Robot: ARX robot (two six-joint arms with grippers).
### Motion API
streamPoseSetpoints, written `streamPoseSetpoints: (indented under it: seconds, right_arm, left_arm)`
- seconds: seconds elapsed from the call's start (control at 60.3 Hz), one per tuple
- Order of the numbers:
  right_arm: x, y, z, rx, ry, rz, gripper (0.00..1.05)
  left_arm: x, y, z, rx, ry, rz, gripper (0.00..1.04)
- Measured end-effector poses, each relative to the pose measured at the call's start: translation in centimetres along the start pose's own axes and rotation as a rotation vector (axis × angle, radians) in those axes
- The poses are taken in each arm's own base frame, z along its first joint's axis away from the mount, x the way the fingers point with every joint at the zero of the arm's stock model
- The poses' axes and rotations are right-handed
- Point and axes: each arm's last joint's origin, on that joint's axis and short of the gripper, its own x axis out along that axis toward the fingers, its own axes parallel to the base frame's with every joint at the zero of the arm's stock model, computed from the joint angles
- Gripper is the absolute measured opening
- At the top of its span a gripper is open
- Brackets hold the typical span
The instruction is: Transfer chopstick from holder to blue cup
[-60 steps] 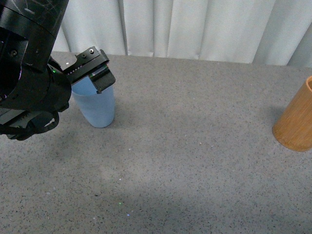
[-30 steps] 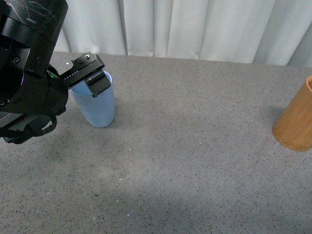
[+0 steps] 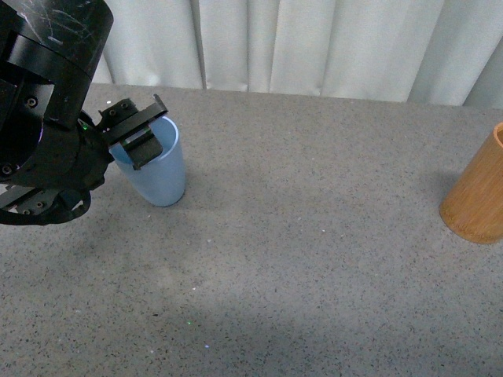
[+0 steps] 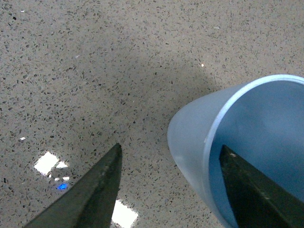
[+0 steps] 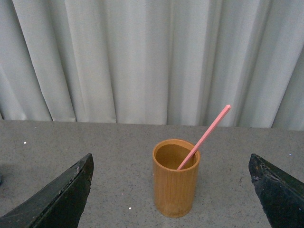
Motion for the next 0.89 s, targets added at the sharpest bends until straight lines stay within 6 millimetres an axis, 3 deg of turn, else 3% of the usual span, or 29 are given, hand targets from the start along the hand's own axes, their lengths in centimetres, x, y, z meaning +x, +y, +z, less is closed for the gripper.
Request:
streamPoseSetpoints:
  seconds: [0.315, 0.547, 0.895]
  right_arm:
    - [0.0, 0.0, 0.0, 0.0, 0.0, 0.0, 0.95]
    - [0.0, 0.0, 0.0, 0.0, 0.0, 0.0, 0.95]
    - [0.0, 0.0, 0.0, 0.0, 0.0, 0.0, 0.95]
  left_arm:
    - [0.0, -0.1, -0.2, -0.006, 0.007, -0.005, 0.04]
    - [-0.2, 0.2, -0.2, 0.0, 0.019, -0.023, 0.04]
    - [-2.3, -0.8, 1.6, 0.127, -0.074, -0.128, 0.04]
